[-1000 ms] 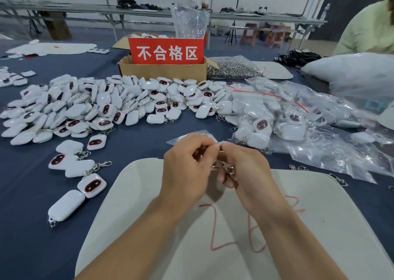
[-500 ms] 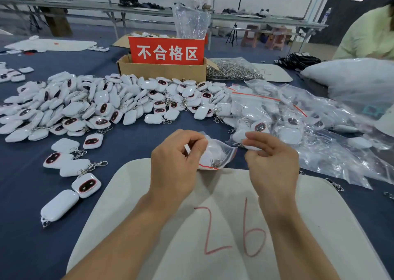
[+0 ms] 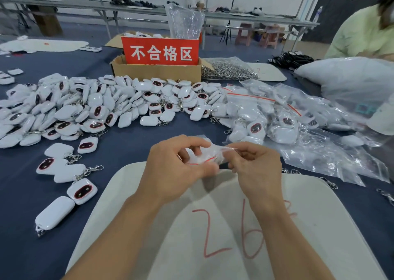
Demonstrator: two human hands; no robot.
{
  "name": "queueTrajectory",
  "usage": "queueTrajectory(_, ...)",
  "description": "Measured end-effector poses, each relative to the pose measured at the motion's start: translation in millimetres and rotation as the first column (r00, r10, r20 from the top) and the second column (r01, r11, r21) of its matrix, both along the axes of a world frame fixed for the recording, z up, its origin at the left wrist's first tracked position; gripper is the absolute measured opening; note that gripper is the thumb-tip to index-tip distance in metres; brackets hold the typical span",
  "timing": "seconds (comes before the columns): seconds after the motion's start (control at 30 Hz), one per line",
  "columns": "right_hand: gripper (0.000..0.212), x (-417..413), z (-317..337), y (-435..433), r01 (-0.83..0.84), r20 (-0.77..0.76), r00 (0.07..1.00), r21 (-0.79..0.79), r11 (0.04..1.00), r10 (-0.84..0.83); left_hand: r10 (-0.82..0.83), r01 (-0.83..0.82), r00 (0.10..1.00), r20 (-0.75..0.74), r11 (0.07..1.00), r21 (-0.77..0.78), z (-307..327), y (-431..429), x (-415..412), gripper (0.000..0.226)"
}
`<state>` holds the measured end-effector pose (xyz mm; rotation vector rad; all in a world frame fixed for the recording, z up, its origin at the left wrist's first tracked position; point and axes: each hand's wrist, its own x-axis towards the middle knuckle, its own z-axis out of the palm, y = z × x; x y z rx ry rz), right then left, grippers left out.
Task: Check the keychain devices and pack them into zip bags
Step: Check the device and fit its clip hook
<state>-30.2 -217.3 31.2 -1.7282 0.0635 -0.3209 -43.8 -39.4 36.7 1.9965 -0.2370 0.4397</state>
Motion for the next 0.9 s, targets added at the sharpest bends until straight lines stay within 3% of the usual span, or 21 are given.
queueTrajectory(0.1,0.024,1.9,2.3,-5.4,0.021,-0.050,0.999,0.157,0.987,-0.013,-0.043,0.050,0.997,-0.070,0.993,0.108,2.7,8.6,1.4,0.047)
queueTrajectory(0.2,0.027,1.6,4.8,-9.0,-0.031,-0.040,0.998,0.185,0.982,0.039,0.034,-0.034,0.999,-0.040,0.999,0.006,0.2,13.0,6.7,0.039)
queueTrajectory(0.43,0.042,1.1,13.9,-8.8,-0.092,0.131,0.987,-0.025,0.995,0.094,0.155,-0.140,0.987,0.030,0.948,-0.287,8.0,10.6,10.0,0.032)
queueTrajectory(0.7,0.038,5.1,58.7,-12.4,-0.128,0.237,0.966,0.068,0.989,0.108,0.157,-0.097,0.984,0.087,0.871,-0.481,34.7,24.5,12.0,0.026)
queueTrajectory(0.9,0.027,16.1,77.5,-6.8,-0.084,0.283,0.959,0.254,0.964,0.009,0.123,-0.080,0.990,0.065,0.887,-0.454,58.6,27.6,18.3,0.023)
